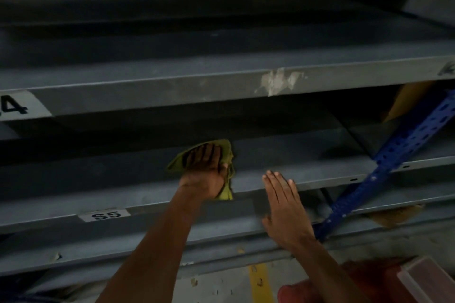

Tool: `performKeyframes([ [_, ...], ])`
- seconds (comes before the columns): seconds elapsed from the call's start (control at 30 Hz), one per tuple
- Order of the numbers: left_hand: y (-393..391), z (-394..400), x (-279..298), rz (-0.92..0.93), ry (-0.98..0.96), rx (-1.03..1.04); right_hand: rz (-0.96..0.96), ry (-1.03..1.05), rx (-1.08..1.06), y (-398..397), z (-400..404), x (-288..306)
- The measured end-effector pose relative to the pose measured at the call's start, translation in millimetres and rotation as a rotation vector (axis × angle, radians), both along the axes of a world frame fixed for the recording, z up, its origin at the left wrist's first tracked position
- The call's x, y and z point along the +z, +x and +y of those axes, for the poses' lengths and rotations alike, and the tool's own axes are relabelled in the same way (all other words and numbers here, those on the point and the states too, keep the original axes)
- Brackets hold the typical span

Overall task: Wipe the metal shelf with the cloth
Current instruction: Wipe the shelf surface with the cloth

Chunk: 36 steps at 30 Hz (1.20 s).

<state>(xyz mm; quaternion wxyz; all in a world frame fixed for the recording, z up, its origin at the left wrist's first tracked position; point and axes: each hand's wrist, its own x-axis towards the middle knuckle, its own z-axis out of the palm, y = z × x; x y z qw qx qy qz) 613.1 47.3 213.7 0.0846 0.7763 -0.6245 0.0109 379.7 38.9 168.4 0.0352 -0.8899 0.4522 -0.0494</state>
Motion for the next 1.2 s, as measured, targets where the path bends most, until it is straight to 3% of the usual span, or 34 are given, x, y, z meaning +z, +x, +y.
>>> performKeyframes([
  [0.17, -30, 3, -1, -0.070, 0.088, -0.060, 0.001, 0.004, -0.008, -2, 0, 1],
  [0.37, -16, 26, 1, -0.029, 0.038, -0.204, -0.038, 0.003, 0.013, -16, -12, 2],
  [0.47, -1, 16, 4, -0.030, 0.014, -0.114, -0.032, -0.014, -0.090, -37, -26, 5],
  [0.7, -16, -37, -8, -0.029, 0.083, 0.009, -0.021, 0.010, -0.066, -39, -34, 1],
  [1.0, -97, -45, -3, -0.015, 0.095, -0.226, -0.076, -0.063, -0.053, -38, -37, -7],
  [1.2, -102, -16, 3, -0.019, 0.051, -0.341, -0.078, -0.066, -0.060, -37, -38, -11],
])
